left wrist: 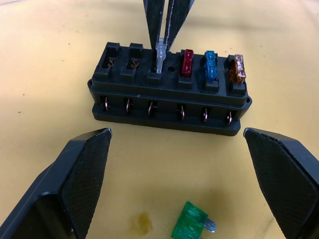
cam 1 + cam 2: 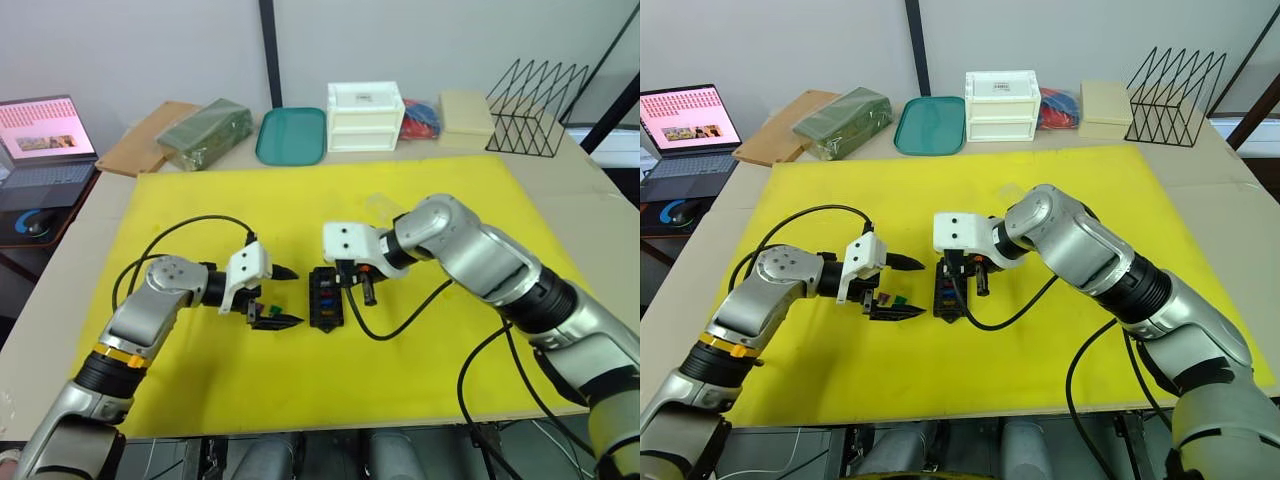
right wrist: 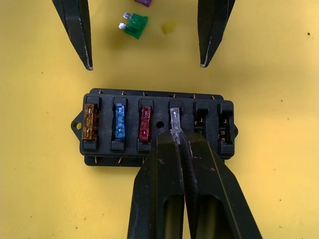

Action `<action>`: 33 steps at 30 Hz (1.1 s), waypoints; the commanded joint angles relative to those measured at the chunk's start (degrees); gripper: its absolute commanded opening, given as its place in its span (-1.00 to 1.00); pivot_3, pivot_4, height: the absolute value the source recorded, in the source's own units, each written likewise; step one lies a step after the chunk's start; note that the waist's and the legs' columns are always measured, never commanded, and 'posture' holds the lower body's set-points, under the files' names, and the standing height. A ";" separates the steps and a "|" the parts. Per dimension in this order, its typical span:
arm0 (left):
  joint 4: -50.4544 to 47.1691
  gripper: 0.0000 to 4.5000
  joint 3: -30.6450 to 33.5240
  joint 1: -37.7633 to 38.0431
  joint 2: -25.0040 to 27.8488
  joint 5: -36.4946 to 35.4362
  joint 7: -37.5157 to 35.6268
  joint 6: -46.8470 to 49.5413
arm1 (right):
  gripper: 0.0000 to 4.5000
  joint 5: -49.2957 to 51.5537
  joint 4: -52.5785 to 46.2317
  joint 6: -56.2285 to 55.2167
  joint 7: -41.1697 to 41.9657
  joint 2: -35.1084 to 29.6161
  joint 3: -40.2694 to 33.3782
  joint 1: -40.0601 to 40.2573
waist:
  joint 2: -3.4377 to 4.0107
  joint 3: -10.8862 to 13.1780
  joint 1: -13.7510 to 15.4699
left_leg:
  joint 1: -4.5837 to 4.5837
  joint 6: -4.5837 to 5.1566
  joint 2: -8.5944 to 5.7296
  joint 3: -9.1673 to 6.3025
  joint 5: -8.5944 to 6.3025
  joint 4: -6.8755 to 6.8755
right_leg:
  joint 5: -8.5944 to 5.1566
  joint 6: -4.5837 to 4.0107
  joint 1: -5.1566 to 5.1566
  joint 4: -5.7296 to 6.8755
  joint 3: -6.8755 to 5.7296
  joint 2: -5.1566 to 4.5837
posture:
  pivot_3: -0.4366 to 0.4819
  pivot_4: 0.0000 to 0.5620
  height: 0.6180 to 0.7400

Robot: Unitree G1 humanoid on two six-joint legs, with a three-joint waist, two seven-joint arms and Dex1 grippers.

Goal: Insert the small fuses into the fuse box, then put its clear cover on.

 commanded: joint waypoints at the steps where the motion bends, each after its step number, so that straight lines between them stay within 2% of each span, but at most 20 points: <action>1: -2.06 0.99 0.53 -0.16 -0.20 -0.06 0.58 -0.50 | -1.00 -1.83 0.59 -1.30 0.54 0.39 0.68 0.40 | 0.00 0.00 0.04 | 0.00 0.00 0.00 0.00 0.00 0.01 | 0.00 0.00 0.01 0.00 0.00 0.00 | -0.05 -0.47 1.00; 14: -2.73 0.99 0.47 0.24 -0.76 0.16 1.84 -0.26 | -1.00 -6.32 4.90 -5.80 3.31 2.42 3.02 1.33 | -0.03 -0.05 -0.17 | 0.05 0.00 0.01 -0.01 0.00 0.00 | 0.00 0.00 0.04 0.01 0.00 0.02 | -0.05 -0.47 1.00; 30: -2.74 0.99 0.35 0.24 -0.64 0.20 2.03 -0.21 | -1.00 -8.80 5.37 -6.64 4.87 3.85 1.13 1.76 | -0.05 -0.08 -0.19 | 0.06 -0.01 0.01 -0.02 0.00 0.00 | 0.00 0.00 0.05 0.02 0.00 0.02 | -0.05 -0.47 1.00; 33: -2.67 1.00 0.37 0.18 -0.66 0.26 1.99 -0.25 | -0.69 -9.03 5.38 -6.48 4.98 4.03 0.90 1.78 | -0.04 -0.08 -0.16 | 0.06 -0.01 0.01 -0.02 0.00 0.00 | 0.00 0.00 0.05 0.02 0.00 0.02 | -0.05 -0.47 1.00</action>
